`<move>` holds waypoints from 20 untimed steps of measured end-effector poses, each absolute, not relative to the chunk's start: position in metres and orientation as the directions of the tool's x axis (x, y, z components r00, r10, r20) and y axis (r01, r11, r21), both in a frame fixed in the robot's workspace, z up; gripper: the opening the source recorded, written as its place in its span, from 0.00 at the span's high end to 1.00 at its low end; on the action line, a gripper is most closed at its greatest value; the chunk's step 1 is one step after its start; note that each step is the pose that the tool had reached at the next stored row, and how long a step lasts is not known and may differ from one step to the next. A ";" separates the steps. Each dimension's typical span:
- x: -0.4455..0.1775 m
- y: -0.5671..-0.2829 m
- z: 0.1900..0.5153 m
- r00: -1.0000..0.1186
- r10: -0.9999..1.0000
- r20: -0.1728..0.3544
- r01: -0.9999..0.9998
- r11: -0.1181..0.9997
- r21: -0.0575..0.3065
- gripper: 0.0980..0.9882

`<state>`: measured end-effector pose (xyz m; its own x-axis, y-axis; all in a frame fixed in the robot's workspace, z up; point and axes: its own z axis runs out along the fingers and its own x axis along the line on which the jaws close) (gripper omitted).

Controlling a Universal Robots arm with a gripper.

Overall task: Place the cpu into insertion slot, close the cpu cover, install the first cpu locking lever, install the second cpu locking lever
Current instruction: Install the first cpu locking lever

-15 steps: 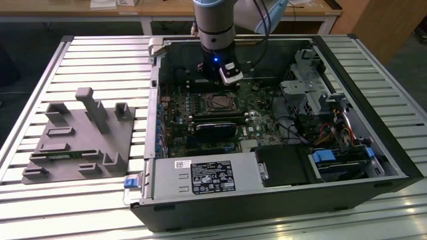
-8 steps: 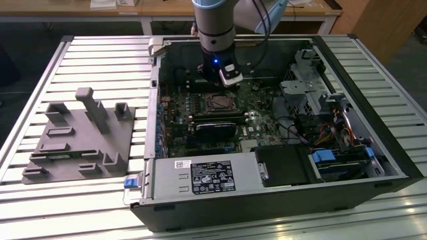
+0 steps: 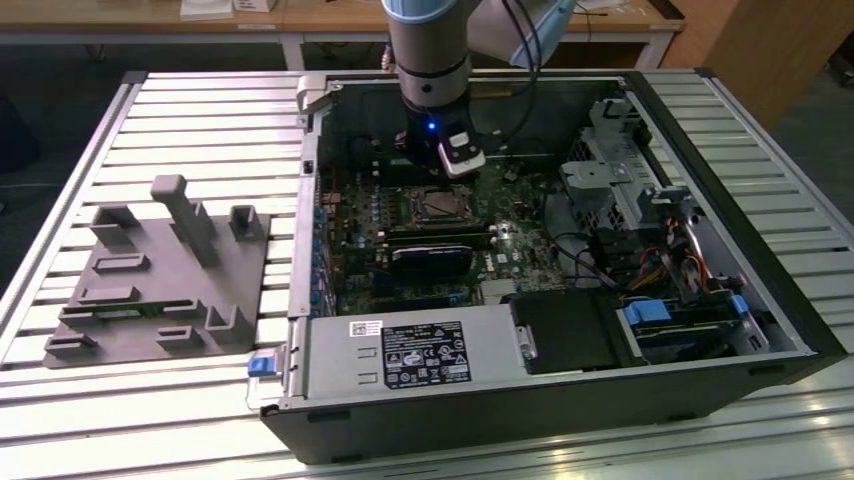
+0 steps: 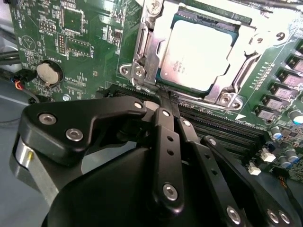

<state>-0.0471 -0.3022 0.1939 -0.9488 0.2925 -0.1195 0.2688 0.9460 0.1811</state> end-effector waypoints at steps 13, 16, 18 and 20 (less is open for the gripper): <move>-0.047 -0.303 0.202 -0.949 0.294 -0.116 0.269 0.944 0.192 0.99; -0.047 -0.303 0.206 -0.949 0.294 -0.116 0.269 0.944 0.191 0.99; -0.047 -0.303 0.208 -0.949 0.294 -0.116 0.269 0.944 0.191 0.99; -0.047 -0.305 0.209 -0.949 0.293 -0.117 0.269 0.944 0.190 0.99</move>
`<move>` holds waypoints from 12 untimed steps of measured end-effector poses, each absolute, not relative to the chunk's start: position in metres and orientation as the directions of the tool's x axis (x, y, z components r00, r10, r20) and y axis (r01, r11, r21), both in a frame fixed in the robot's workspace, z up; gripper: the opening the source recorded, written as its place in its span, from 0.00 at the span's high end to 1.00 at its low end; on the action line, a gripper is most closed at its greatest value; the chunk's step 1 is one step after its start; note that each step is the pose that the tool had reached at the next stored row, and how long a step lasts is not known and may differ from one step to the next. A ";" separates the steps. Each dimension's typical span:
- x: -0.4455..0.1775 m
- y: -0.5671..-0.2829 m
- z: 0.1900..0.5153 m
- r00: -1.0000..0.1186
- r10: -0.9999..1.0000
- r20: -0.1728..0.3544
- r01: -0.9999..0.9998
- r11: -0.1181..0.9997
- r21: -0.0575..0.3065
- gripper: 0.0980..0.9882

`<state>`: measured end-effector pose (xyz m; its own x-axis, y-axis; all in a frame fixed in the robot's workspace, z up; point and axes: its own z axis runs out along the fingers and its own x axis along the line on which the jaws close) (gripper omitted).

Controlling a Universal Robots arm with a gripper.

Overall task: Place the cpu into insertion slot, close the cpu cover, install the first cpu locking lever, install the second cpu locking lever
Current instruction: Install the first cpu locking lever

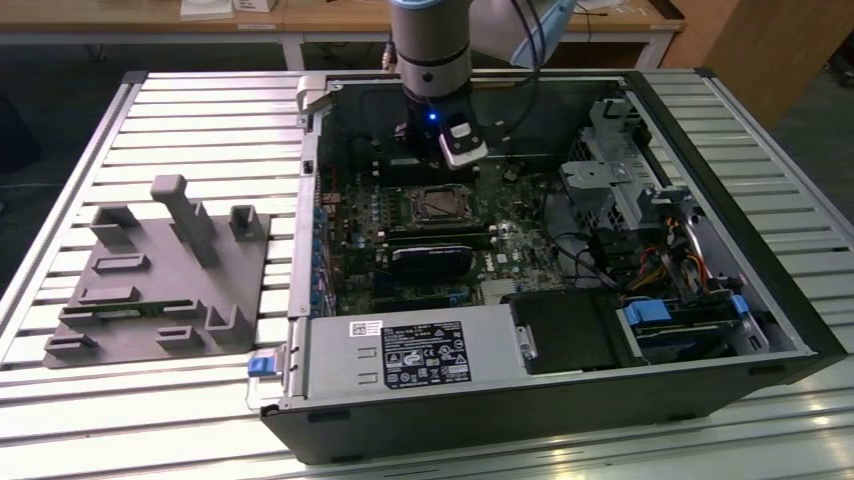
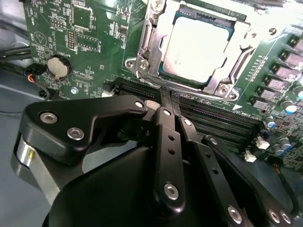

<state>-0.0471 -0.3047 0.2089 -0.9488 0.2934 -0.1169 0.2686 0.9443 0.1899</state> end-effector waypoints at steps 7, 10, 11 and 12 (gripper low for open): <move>-0.047 -0.318 0.209 -0.949 0.294 -0.117 0.269 0.944 0.188 0.99; -0.047 -0.321 0.209 -0.948 0.295 -0.119 0.271 0.945 0.184 0.99; -0.047 -0.321 0.209 -0.948 0.295 -0.120 0.271 0.945 0.181 0.99; -0.047 -0.322 0.209 -0.948 0.295 -0.121 0.272 0.946 0.176 0.99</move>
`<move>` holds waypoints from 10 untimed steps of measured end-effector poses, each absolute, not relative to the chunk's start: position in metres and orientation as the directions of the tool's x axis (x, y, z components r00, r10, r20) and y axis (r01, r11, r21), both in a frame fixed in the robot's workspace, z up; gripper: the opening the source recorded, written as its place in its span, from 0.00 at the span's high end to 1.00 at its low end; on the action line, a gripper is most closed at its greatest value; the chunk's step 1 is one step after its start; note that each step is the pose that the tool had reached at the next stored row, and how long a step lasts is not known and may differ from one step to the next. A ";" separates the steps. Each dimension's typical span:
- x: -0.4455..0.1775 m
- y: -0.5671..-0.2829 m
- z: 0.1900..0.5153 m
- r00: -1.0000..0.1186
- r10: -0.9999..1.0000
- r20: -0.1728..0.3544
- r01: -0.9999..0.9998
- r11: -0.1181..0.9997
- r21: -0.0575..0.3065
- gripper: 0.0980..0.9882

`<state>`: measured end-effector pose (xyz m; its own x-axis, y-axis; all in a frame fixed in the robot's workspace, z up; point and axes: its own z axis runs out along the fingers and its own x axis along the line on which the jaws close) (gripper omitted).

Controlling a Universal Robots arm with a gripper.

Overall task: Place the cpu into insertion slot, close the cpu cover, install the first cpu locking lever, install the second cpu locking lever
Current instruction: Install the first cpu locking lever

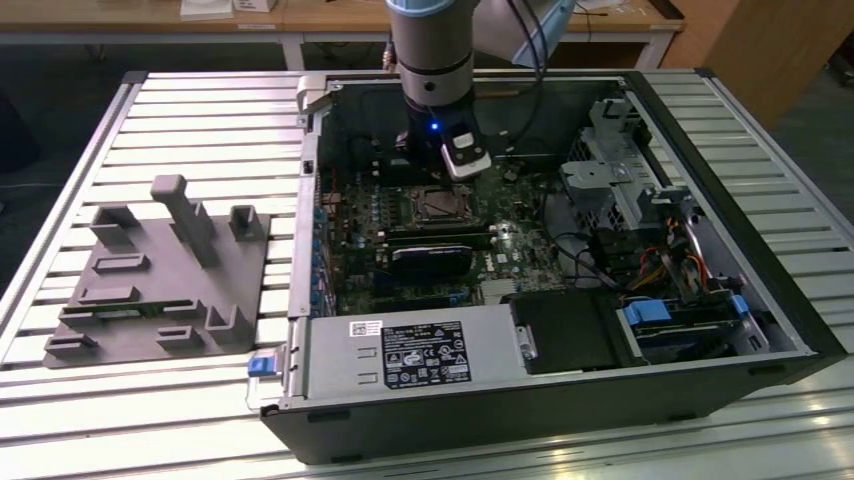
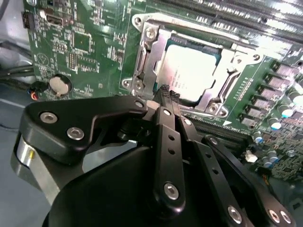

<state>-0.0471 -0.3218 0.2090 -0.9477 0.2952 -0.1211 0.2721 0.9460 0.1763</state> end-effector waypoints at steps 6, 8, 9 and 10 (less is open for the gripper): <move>-0.047 -0.323 0.209 -0.947 0.291 -0.137 0.275 0.953 0.126 0.99; -0.047 -0.323 0.209 -0.947 0.290 -0.139 0.275 0.954 0.118 0.99; -0.047 -0.323 0.209 -0.947 0.290 -0.139 0.275 0.954 0.118 0.99; -0.047 -0.323 0.209 -0.947 0.290 -0.139 0.275 0.954 0.118 0.99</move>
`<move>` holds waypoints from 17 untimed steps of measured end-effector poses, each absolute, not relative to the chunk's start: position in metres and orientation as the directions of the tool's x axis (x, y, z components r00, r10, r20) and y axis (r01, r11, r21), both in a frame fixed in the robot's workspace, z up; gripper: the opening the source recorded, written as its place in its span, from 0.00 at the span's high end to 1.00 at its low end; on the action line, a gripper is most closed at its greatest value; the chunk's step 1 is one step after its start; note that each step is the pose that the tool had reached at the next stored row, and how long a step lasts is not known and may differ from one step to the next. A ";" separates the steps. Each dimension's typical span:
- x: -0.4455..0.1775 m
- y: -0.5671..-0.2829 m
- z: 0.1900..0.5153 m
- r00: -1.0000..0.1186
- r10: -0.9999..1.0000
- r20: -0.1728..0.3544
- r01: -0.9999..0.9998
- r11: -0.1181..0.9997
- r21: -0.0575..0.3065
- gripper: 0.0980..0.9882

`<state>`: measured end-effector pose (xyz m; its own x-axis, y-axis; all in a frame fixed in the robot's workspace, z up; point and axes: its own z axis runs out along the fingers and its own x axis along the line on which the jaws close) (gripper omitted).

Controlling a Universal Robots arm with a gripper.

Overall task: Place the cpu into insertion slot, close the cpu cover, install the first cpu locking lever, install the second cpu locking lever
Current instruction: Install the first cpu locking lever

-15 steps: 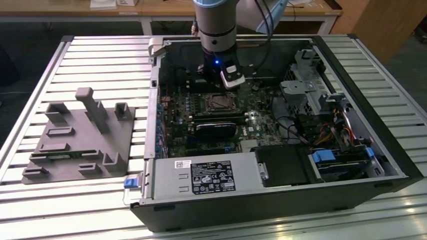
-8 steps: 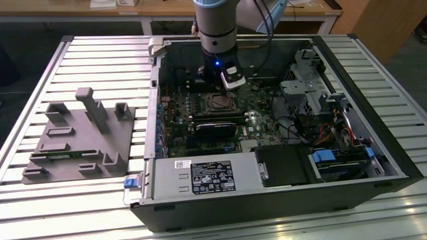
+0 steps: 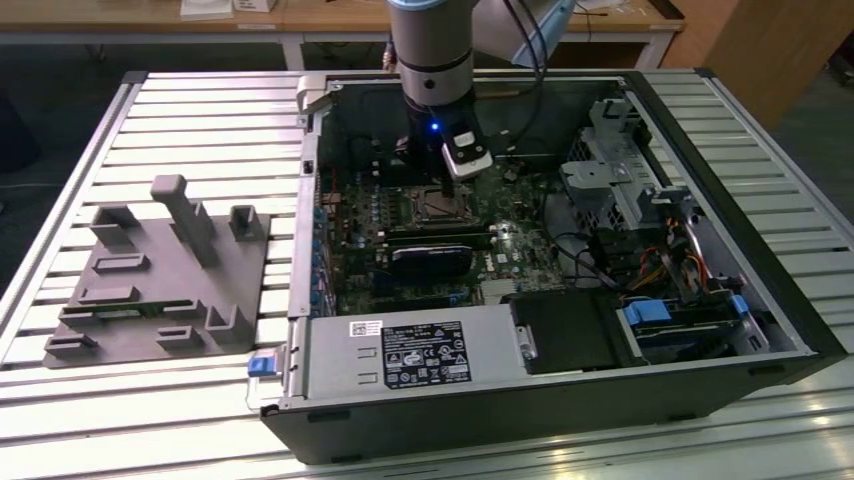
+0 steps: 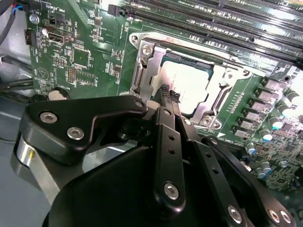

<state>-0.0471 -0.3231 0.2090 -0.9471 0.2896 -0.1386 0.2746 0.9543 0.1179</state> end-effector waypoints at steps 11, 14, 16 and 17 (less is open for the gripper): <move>-0.046 -0.326 0.208 -0.954 0.289 -0.084 0.281 0.955 0.097 0.99; -0.046 -0.328 0.208 -0.954 0.289 -0.081 0.281 0.955 0.092 0.99; -0.046 -0.328 0.207 -0.954 0.288 -0.078 0.282 0.956 0.084 0.99; -0.046 -0.328 0.207 -0.954 0.288 -0.077 0.282 0.956 0.079 0.99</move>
<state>-0.0458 -0.3279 0.2074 -0.9545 0.2881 -0.0770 0.2822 0.9561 0.0791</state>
